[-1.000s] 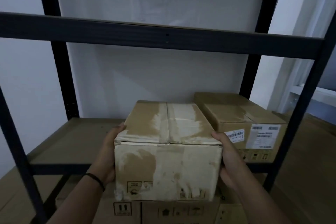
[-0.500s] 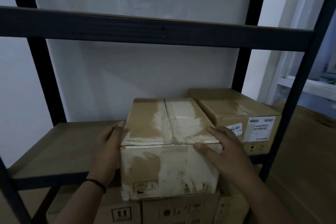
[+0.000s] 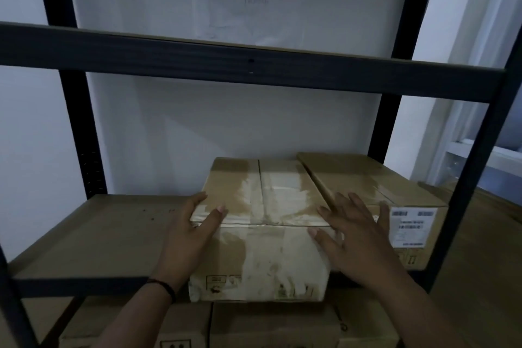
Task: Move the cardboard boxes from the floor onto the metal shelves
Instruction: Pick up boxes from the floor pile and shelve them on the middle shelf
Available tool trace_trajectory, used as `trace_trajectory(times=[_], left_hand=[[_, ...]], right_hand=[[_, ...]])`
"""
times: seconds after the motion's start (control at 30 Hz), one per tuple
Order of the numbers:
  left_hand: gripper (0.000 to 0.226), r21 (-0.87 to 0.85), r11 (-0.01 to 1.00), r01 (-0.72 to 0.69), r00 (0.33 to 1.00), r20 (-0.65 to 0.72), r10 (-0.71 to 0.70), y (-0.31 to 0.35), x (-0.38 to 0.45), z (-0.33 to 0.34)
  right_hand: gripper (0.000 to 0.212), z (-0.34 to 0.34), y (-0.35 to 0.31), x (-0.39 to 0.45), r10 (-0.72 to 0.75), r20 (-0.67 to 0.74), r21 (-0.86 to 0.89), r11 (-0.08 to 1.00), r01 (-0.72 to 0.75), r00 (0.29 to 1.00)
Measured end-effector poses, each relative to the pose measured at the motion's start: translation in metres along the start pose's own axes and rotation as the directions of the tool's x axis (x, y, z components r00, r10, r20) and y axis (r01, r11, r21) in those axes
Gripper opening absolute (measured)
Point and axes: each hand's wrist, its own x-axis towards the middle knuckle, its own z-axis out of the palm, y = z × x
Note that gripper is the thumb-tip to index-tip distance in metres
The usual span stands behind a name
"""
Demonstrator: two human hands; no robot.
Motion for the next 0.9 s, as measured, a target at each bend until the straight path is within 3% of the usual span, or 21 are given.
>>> trace_trajectory(times=[0.1,0.2,0.33,0.47,0.6,0.67,0.8,0.9], left_hand=[[0.040,-0.001,1.000,0.015,0.999,-0.037,-0.015,0.000,0.007,0.010],[0.017,0.018,1.000,0.024,0.999,-0.033,-0.023,0.000,0.014,0.017],[0.015,-0.016,0.999,0.041,0.999,0.005,-0.041,0.000,0.019,0.021],[0.014,-0.019,0.998,0.058,0.998,0.019,-0.058,0.000,0.022,0.025],[0.013,0.001,0.997,0.072,0.997,0.010,-0.072,0.000,0.026,0.031],[0.017,0.007,0.996,0.084,0.996,0.013,-0.084,-0.006,0.031,0.029],[0.059,0.018,0.994,0.106,0.994,0.039,-0.107,-0.013,0.038,0.023],[0.060,-0.027,0.991,0.133,0.989,0.063,-0.131,-0.010,0.040,0.025]], right_hand=[[0.116,-0.001,0.008,0.011,-0.003,0.078,0.015,1.000,0.002,0.997],[0.112,0.003,0.011,0.017,-0.019,0.093,0.006,1.000,0.019,0.996],[0.059,0.003,0.016,0.025,-0.044,0.082,-0.015,0.999,0.045,0.996],[0.050,0.002,0.030,0.038,-0.132,0.023,0.095,0.987,0.129,0.991],[0.047,0.007,0.038,0.042,-0.099,0.036,0.174,0.980,0.092,0.994],[0.046,0.010,0.042,0.042,-0.107,0.034,0.180,0.979,0.099,0.994],[0.042,0.006,0.046,0.046,-0.117,0.043,0.215,0.971,0.105,0.992],[0.039,0.005,0.044,0.049,-0.110,0.003,0.242,0.964,0.106,0.994]])
